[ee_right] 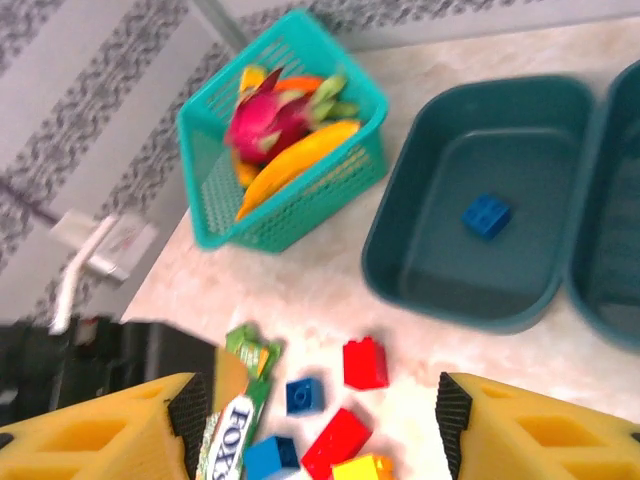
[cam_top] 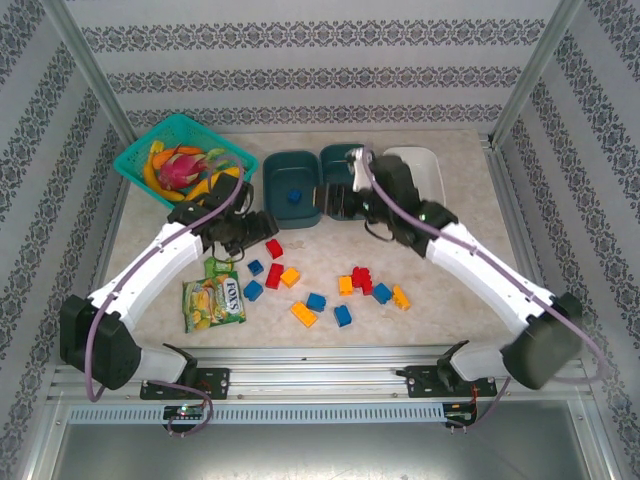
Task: Sort the legos into containers by color
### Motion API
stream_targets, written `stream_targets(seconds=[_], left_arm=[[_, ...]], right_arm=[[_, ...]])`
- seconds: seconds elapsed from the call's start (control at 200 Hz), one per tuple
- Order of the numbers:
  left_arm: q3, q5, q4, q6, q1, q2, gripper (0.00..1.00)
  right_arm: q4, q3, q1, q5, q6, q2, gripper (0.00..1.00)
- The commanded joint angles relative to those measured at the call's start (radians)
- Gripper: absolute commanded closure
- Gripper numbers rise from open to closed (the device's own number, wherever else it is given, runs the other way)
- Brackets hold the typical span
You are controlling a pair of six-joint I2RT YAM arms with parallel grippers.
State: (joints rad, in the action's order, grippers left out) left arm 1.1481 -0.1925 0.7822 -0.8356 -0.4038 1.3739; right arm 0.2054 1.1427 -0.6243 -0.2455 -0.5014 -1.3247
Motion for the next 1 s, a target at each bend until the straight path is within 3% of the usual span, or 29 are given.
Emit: stream_targets(seconds=[0.0,0.27,0.31,0.325,0.355,0.59,0.839,0.999], left_arm=[[-0.065,0.038,0.074,-0.061,0.003,0.038,0.32],[-0.058,0.071,-0.025,-0.245,0.004,0.201,0.29],[-0.041,0.072,-0.021,-0.245,0.003,0.233,0.29],[-0.035,0.072,-0.018,-0.246,0.003,0.244,0.29],[-0.022,0.076,-0.007,-0.247,0.004,0.263,0.3],[-0.028,0.123,-0.041,-0.242,0.006,0.32,0.34],[-0.03,0.13,-0.064,-0.231,0.006,0.38,0.46],[-0.028,0.156,-0.061,-0.218,0.006,0.398,0.46]], right_arm=[[-0.178,-0.207,-0.069,-0.067,0.02,0.048,0.32],[-0.212,-0.352,-0.173,-0.099,0.017,0.117,0.21],[-0.225,-0.365,-0.178,-0.091,0.014,0.123,0.16],[-0.229,-0.369,-0.18,-0.084,0.013,0.125,0.08],[-0.234,-0.375,-0.185,-0.068,0.011,0.132,0.03],[-0.203,-0.356,-0.186,-0.019,0.008,0.142,0.02],[-0.179,-0.345,-0.181,-0.023,0.002,0.139,0.03],[-0.172,-0.344,-0.172,-0.022,-0.006,0.142,0.03]])
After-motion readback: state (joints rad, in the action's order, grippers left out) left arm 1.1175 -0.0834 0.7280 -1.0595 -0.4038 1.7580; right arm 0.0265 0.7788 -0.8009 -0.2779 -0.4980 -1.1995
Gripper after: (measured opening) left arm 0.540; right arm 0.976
